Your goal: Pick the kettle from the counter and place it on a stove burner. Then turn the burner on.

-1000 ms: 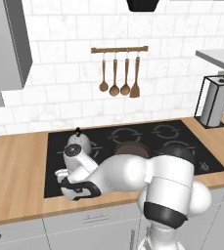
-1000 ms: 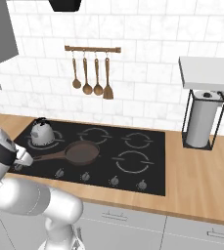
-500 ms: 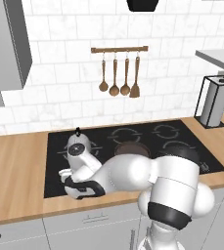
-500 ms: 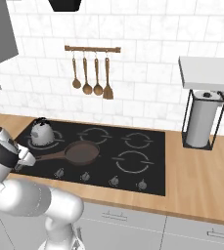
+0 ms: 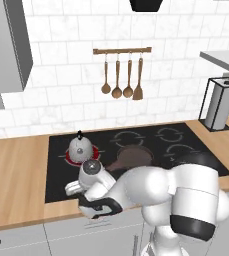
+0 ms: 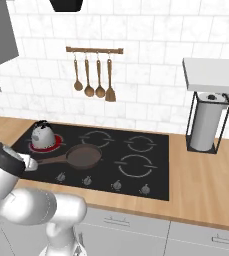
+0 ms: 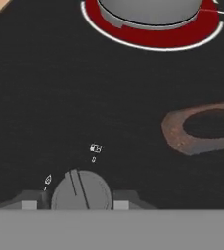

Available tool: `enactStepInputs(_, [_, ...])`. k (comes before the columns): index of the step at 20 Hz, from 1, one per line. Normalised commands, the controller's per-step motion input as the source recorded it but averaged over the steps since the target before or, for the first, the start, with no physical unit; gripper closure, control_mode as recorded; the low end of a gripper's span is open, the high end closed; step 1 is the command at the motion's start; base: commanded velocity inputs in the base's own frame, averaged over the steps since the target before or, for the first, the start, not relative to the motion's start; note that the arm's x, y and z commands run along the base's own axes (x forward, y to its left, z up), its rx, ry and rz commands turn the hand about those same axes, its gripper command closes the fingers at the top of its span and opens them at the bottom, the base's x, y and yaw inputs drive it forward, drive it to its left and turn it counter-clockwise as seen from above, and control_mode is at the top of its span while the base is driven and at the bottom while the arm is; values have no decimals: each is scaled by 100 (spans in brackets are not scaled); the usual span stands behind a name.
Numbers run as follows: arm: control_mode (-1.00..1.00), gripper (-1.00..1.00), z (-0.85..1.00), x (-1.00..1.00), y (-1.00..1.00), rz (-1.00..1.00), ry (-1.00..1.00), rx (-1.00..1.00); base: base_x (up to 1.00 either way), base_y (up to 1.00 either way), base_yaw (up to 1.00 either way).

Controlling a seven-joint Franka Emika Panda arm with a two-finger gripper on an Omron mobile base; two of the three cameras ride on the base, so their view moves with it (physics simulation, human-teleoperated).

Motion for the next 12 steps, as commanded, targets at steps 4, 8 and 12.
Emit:
enactStepInputs(4, [-100,100,0,-21,39,39,0,-11,0,0,0])
enactStepInputs(8, [-100,100,0,0,41,41,0,-12,0,0,0])
enactStepInputs(12, [-100,100,0,-3,16,17,0,-6,0,0,0])
